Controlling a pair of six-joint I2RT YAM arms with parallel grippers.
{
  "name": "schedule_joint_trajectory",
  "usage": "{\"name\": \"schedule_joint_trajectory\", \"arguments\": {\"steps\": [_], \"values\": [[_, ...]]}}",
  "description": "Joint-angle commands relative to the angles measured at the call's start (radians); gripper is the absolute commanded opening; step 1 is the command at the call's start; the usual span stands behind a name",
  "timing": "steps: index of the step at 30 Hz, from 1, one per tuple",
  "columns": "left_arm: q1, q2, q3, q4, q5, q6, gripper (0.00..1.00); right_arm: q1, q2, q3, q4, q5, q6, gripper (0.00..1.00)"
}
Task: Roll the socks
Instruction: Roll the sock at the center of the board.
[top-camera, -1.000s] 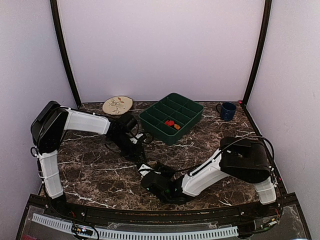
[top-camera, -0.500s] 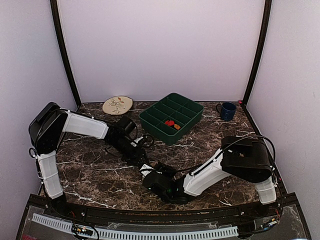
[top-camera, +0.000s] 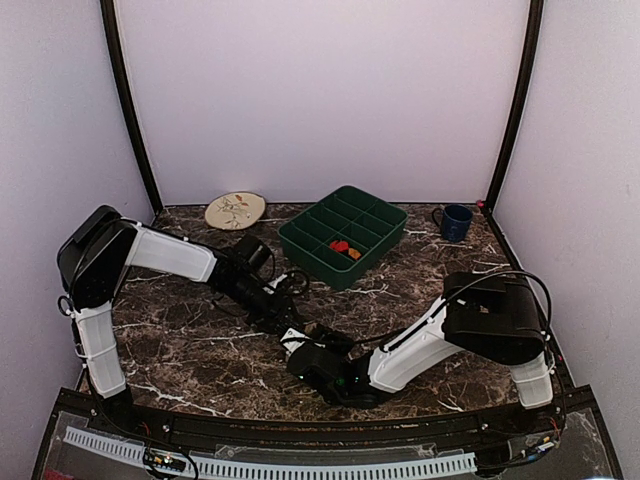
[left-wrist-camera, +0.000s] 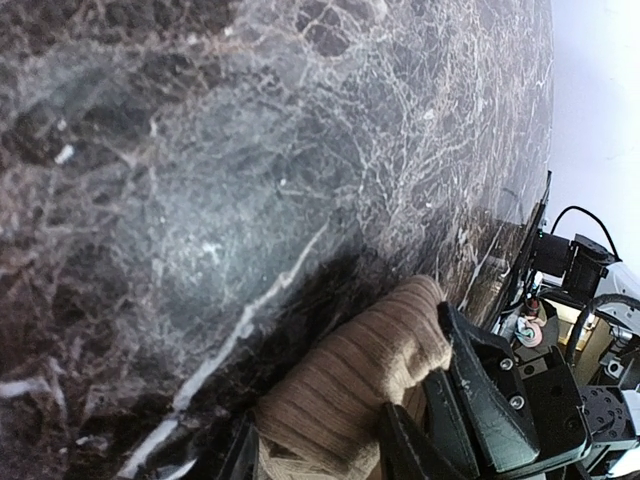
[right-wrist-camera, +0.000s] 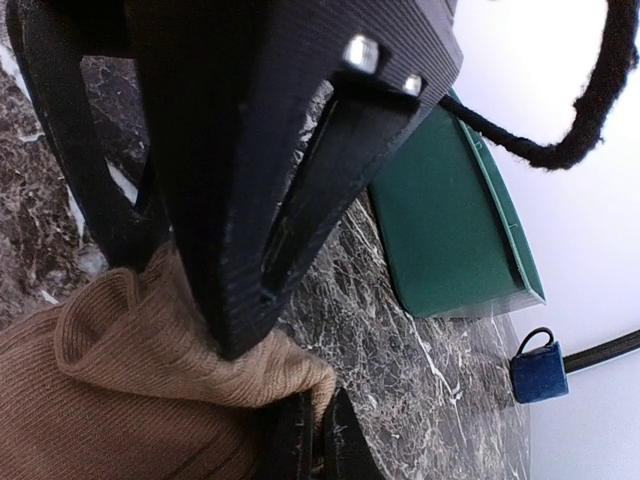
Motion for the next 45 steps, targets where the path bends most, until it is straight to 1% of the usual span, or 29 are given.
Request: {"name": "schedule_joint_trajectory", "arguments": {"steps": [1, 10, 12, 13, 14, 16, 17, 18, 19, 24, 27, 32, 36, 41, 45], "values": [[-0.018, -0.032, -0.023, 0.022, 0.057, -0.014, 0.44, 0.002, 0.067, -0.059, -0.163, -0.068, -0.012, 0.00], [-0.041, -0.011, -0.046, 0.028, 0.065, -0.009, 0.45, 0.002, 0.067, -0.056, -0.163, -0.065, -0.013, 0.00], [-0.042, -0.010, -0.054, 0.041, 0.068, -0.013, 0.42, 0.002, 0.066, -0.056, -0.165, -0.065, -0.013, 0.00], [-0.044, -0.010, -0.059, 0.053, 0.071, -0.020, 0.39, 0.002, 0.064, -0.056, -0.165, -0.065, -0.012, 0.00], [-0.043, -0.009, -0.066, 0.068, 0.077, -0.025, 0.32, 0.002, 0.063, -0.056, -0.165, -0.064, -0.013, 0.00], [-0.044, -0.004, -0.076, 0.099, 0.096, -0.037, 0.12, 0.002, 0.061, -0.056, -0.164, -0.064, -0.013, 0.00], [-0.043, 0.001, -0.080, 0.111, 0.097, -0.043, 0.05, 0.002, 0.060, -0.055, -0.164, -0.064, -0.014, 0.00], [-0.043, 0.005, -0.081, 0.120, 0.099, -0.046, 0.01, 0.002, 0.059, -0.054, -0.163, -0.063, -0.014, 0.00], [-0.044, 0.010, -0.082, 0.128, 0.104, -0.047, 0.00, 0.002, 0.058, -0.054, -0.162, -0.063, -0.016, 0.00], [-0.042, 0.020, -0.057, 0.127, 0.094, -0.026, 0.00, 0.002, 0.054, -0.056, -0.157, -0.062, -0.019, 0.00], [-0.036, 0.013, -0.031, 0.084, 0.050, 0.016, 0.00, 0.002, 0.051, -0.060, -0.157, -0.057, -0.017, 0.00], [-0.010, -0.026, -0.010, 0.057, -0.047, 0.078, 0.00, -0.001, 0.035, -0.071, -0.167, -0.056, 0.004, 0.00], [-0.007, -0.033, 0.040, -0.015, -0.138, 0.158, 0.00, -0.005, 0.014, -0.071, -0.198, -0.066, 0.032, 0.00], [-0.007, -0.035, 0.064, -0.028, -0.188, 0.201, 0.00, -0.008, -0.005, -0.058, -0.237, -0.080, 0.058, 0.00], [-0.007, -0.033, 0.074, -0.028, -0.199, 0.227, 0.00, -0.015, -0.024, -0.047, -0.278, -0.100, 0.087, 0.00]]}}
